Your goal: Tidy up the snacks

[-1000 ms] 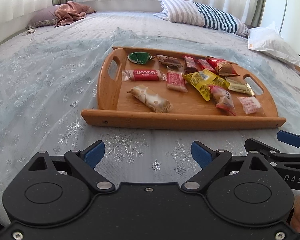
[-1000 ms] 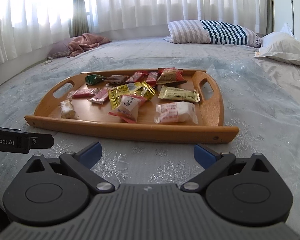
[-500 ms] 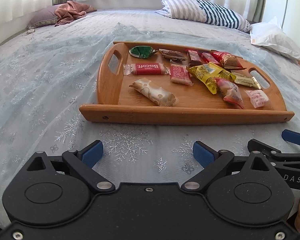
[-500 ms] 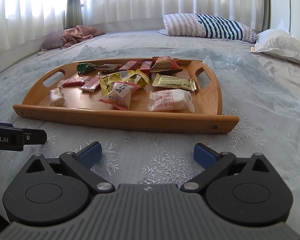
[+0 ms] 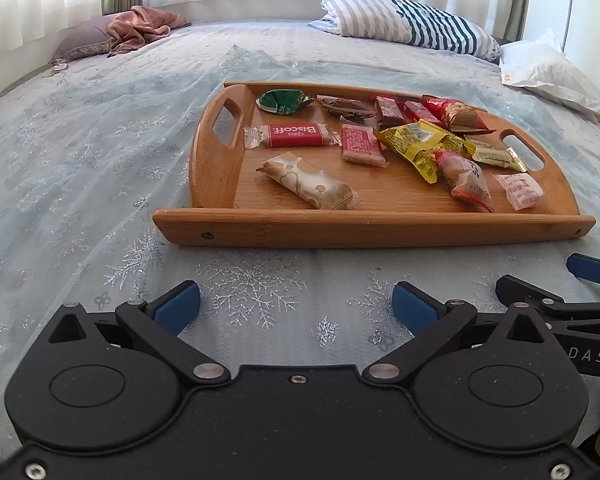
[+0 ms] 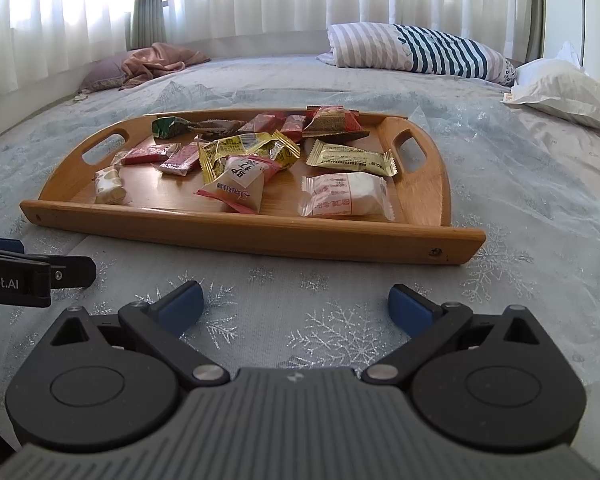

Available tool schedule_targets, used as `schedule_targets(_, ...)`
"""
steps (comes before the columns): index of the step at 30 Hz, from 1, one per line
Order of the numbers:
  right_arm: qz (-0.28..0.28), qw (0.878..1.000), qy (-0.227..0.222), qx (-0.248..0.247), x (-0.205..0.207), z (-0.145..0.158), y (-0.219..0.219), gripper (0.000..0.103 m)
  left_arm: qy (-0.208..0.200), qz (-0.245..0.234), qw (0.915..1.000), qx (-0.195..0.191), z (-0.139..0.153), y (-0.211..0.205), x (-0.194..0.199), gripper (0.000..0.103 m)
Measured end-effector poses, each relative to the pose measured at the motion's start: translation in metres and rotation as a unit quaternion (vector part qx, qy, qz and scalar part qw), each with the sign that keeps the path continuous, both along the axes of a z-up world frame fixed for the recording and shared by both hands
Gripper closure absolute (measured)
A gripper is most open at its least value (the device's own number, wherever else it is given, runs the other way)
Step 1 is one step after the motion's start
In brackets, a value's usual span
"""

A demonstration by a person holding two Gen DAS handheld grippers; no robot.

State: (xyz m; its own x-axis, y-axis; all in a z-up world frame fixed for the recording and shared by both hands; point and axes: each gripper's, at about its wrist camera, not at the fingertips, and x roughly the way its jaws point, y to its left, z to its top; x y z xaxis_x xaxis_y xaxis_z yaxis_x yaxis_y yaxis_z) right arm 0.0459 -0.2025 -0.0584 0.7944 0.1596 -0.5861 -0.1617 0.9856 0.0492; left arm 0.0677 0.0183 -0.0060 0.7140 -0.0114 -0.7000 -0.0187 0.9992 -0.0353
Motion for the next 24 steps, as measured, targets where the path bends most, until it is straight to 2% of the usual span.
schedule_targets(24,0.0,1.0,-0.002,-0.002,-0.0007,-0.0006,0.0006,0.0,-0.001,-0.003,1.0,0.001,-0.0036,-0.0008,-0.0005,0.0)
